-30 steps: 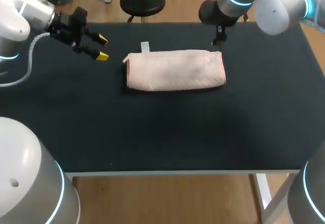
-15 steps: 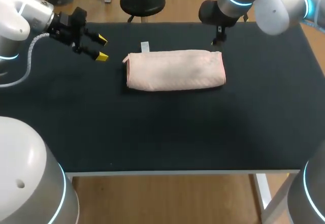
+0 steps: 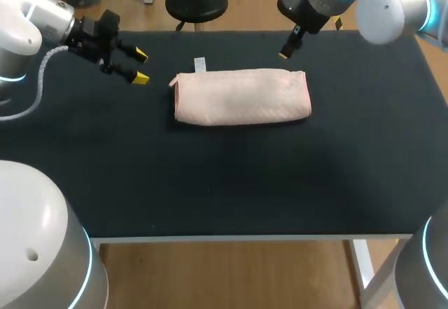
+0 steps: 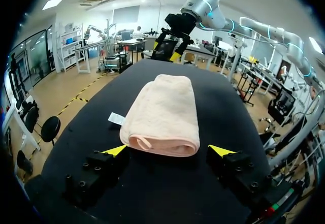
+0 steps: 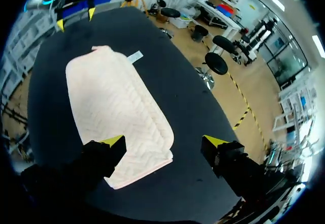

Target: Fold the towel

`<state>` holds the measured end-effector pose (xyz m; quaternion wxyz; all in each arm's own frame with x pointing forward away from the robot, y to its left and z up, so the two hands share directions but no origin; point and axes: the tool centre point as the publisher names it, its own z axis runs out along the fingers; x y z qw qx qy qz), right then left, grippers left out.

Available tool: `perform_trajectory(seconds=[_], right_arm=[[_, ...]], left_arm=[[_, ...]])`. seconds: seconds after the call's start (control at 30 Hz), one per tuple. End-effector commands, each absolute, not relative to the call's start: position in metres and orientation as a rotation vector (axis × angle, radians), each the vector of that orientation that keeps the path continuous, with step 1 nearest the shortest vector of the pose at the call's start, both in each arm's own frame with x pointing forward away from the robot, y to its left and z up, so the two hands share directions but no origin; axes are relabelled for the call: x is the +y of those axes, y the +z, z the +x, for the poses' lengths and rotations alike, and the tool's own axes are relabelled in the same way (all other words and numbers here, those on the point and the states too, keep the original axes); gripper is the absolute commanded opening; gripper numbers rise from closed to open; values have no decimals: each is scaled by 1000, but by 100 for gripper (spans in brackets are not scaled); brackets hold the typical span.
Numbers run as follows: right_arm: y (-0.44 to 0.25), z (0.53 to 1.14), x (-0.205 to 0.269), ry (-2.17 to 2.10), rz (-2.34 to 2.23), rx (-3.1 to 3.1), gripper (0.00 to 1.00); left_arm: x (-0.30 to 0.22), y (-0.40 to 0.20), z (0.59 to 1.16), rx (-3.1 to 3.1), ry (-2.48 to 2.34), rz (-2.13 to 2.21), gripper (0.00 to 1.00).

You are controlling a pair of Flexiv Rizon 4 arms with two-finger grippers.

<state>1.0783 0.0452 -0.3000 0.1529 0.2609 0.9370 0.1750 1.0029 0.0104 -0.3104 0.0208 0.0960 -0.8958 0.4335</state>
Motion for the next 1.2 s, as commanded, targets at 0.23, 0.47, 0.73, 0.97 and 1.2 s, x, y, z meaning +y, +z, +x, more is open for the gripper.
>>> perform_trajectory(seconds=[0.23, 0.47, 0.73, 0.97, 1.2], right_arm=[[-317, 1062, 32, 1181, 2027, 2388, 100], [-344, 1052, 17, 1227, 2294, 2342, 100], [-371, 1050, 1, 1272, 2502, 2342, 100], [-389, 1041, 2, 1166, 2535, 2504, 100], [-407, 1027, 2, 1073, 2609, 2642, 100]], left_arm=[[10, -312, 1003, -2777, 1347, 297, 100], [10, -312, 1003, -2777, 1347, 297, 100], [10, -312, 1003, -2777, 1347, 297, 100], [10, -312, 1003, -2777, 1347, 297, 100], [10, -312, 1003, -2777, 1347, 297, 100]])
